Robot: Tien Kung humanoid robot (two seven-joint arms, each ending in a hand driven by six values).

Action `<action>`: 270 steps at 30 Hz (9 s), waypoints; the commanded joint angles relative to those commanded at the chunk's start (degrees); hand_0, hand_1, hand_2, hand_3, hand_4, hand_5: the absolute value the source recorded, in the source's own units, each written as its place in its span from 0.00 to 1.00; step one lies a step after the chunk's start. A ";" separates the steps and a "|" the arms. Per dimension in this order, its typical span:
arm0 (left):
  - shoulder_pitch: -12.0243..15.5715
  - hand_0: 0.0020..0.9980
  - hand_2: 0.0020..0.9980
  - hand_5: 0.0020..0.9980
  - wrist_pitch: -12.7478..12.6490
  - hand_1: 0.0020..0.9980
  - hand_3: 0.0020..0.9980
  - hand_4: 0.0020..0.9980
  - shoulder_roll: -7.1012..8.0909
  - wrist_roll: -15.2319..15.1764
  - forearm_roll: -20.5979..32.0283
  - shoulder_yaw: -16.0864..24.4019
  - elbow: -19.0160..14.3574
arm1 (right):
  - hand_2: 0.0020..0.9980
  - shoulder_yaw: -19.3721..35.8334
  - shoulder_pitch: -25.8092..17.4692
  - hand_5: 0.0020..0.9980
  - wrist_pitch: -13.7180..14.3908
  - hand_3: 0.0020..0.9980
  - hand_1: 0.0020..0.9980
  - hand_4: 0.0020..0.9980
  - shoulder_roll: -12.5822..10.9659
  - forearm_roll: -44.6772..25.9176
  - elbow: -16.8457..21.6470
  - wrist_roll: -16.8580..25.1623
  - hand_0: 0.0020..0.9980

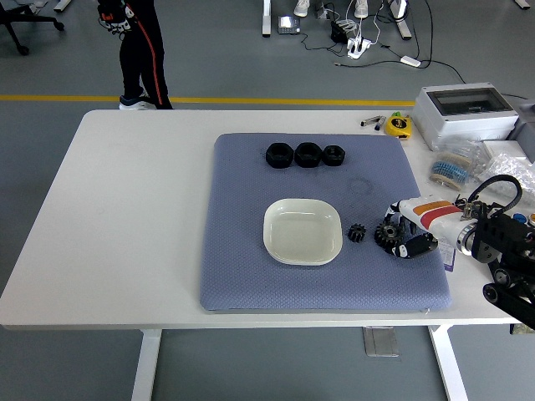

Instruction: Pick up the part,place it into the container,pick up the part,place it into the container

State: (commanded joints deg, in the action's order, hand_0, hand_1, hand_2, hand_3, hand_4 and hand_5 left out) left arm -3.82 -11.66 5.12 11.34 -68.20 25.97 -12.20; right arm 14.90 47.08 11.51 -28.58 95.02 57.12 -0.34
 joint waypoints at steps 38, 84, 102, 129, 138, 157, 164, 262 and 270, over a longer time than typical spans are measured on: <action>0.42 0.64 0.67 0.64 0.06 0.63 0.61 0.62 0.76 0.33 -0.17 0.32 0.01 | 0.10 3.51 1.58 0.16 2.21 0.46 0.00 0.87 0.40 4.17 17.48 -2.07 0.00; 0.67 0.64 0.65 0.64 -0.71 0.63 0.61 0.62 0.65 0.72 -0.06 0.61 0.06 | 0.66 13.65 2.36 0.48 -6.69 0.66 0.55 0.94 -3.02 6.43 12.82 -8.44 0.39; 0.75 0.64 0.65 0.64 -0.90 0.63 0.61 0.62 0.32 0.66 -0.39 0.90 0.16 | 0.91 18.61 -6.96 0.59 5.69 0.91 0.87 1.00 -5.23 -14.50 9.35 0.70 0.92; 0.82 0.64 0.65 0.64 -0.81 0.63 0.61 0.61 0.11 0.85 -1.58 1.62 0.25 | 0.86 25.65 -16.57 0.69 6.47 0.87 0.83 1.00 -5.53 -78.43 12.64 19.92 0.85; 0.75 0.64 0.65 0.65 -1.01 0.63 0.61 0.61 0.00 0.71 -0.81 1.19 0.28 | 0.85 26.36 -17.16 0.72 6.19 0.87 0.82 1.00 -5.65 -81.06 12.32 20.35 0.84; 0.67 0.64 0.66 0.65 -0.98 0.63 0.61 0.61 -0.10 0.75 -1.28 1.47 0.29 | 0.84 25.51 -16.56 0.74 5.82 0.85 0.81 1.00 -5.25 -81.43 11.82 19.85 0.83; 0.73 0.64 0.65 0.65 -0.89 0.63 0.61 0.61 -0.05 0.78 -1.43 1.58 0.28 | 0.84 25.30 -16.37 0.74 5.72 0.85 0.81 1.00 -5.12 -81.54 11.74 19.63 0.82; 0.39 0.64 0.66 0.65 0.47 0.62 0.61 0.62 0.59 1.01 -1.56 1.21 -0.18 | 0.62 1.56 -1.39 0.34 8.32 0.58 0.53 0.87 6.68 1.21 -0.84 0.53 0.42; 0.31 0.64 0.66 0.65 0.49 0.62 0.61 0.62 0.58 1.20 -2.25 1.78 -0.15 | 0.62 0.34 -1.06 0.35 7.18 0.58 0.54 0.87 7.69 -0.90 -3.39 0.93 0.43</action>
State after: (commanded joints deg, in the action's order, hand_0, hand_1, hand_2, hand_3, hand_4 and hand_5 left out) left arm -3.51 -11.17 5.70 12.54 -70.46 27.75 -12.35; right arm 15.24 46.02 18.69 -20.88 94.12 53.72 0.59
